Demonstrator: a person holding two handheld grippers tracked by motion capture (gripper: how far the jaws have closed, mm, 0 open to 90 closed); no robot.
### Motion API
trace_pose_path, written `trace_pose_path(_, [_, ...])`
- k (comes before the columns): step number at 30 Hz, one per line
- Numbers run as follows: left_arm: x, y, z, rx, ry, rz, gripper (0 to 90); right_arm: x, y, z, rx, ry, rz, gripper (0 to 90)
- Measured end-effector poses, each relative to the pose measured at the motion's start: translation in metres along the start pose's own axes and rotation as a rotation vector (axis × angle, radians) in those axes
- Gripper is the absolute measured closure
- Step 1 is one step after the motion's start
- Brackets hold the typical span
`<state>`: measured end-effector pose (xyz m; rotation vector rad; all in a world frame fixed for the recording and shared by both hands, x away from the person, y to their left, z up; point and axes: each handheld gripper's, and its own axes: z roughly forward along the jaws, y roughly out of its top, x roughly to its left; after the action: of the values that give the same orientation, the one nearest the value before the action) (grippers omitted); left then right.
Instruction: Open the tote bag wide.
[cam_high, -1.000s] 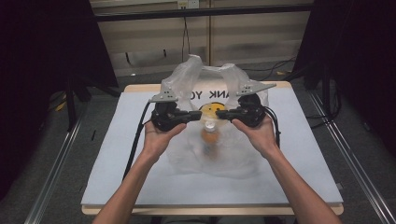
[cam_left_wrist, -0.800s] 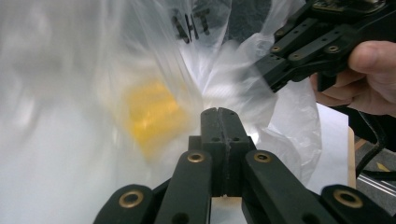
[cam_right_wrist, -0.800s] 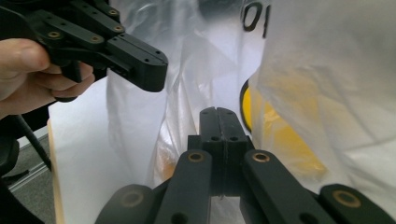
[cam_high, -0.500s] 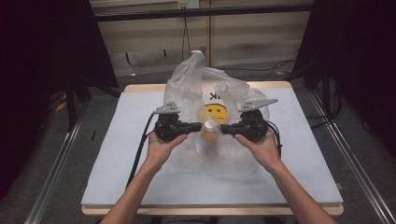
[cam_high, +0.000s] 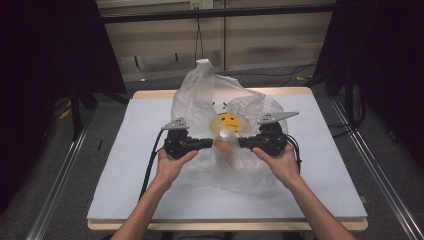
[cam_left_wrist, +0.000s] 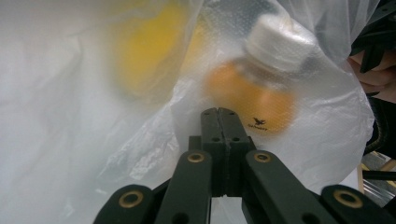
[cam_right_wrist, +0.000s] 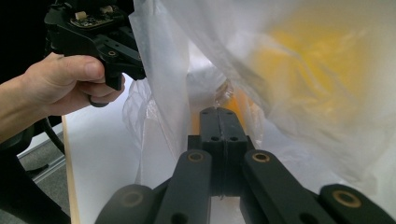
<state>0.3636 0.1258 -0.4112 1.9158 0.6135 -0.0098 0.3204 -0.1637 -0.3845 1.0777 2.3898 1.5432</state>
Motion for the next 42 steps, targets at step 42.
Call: trace_pose_path(42, [0.018, -0.063, 0.041, 0.284, 0.052, 0.019, 90.0, -0.028, -0.087, 0.051, 0.206, -0.04, 0.051, 90.0])
